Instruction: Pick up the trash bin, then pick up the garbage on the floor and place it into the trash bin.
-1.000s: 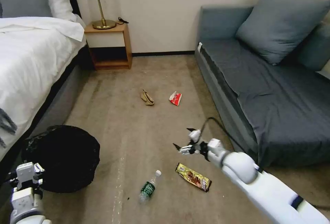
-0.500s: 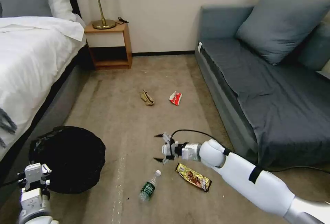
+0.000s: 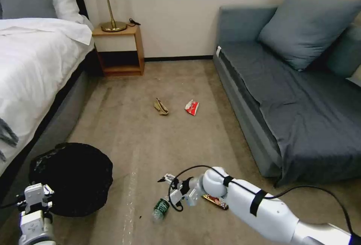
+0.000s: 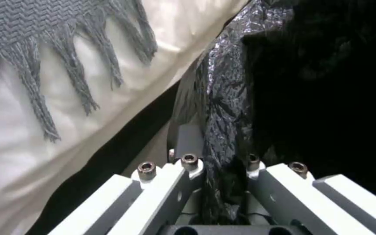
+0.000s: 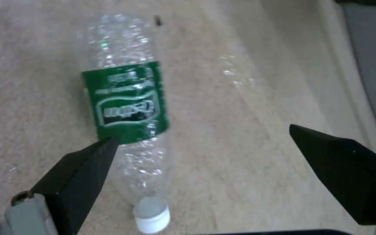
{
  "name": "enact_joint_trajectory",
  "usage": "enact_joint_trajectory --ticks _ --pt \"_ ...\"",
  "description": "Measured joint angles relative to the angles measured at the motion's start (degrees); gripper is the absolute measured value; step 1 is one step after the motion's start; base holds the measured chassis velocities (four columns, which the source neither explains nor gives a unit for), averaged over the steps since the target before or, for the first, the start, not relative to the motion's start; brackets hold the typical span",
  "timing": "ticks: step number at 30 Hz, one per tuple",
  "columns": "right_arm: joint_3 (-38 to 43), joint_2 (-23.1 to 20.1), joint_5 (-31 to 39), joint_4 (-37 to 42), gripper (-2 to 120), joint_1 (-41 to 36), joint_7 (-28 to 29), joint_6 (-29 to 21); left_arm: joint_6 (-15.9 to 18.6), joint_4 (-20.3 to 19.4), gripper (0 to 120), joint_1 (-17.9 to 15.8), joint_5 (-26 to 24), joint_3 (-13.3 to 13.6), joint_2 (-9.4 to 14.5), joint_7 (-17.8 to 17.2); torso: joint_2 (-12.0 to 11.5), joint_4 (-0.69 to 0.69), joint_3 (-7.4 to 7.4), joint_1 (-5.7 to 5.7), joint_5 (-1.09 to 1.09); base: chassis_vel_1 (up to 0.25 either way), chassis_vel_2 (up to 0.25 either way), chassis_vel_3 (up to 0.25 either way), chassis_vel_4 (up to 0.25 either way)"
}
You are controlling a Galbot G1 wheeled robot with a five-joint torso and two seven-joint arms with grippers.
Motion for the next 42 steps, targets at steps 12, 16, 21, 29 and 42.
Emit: enact_joint_trajectory --ticks 12,16,21,29,42 --pt "-0.46 4.46 -9.56 -3.92 100 -0.64 -0.27 4.31 -0.10 0.24 3 -0.05 0.31 0.24 -0.70 0.00 0.00 0.01 0.00 0.00 0.01 0.000 0.000 0.000 0.000" --pt "-0.23 5.23 -11.48 -6.42 100 -0.87 -0.74 5.89 -0.38 0.14 3 0.02 0.26 0.30 -1.26 0.17 0.00 0.00 0.00 0.00 0.01 0.000 0.000 0.000 0.000" --pt "-0.79 5.58 -12.67 -9.20 100 0.01 -0.74 6.65 -1.33 -0.10 3 0.51 -0.09 0.05 -1.91 0.45 0.00 0.00 0.00 0.00 0.01 0.000 0.000 0.000 0.000" --pt "-2.14 9.71 -11.74 -14.55 100 3.06 -1.00 6.40 -2.36 0.14 3 0.59 -0.34 -0.17 -2.29 0.52 0.00 0.01 0.00 0.00 0.01 0.000 0.000 0.000 0.000" --pt "-2.26 12.63 -10.34 -20.43 87 4.65 -2.06 6.10 -2.63 1.07 3 -0.02 -0.85 -0.43 -2.35 0.56 0.02 -0.02 -0.02 -0.01 -0.01 0.000 0.000 0.000 0.000"
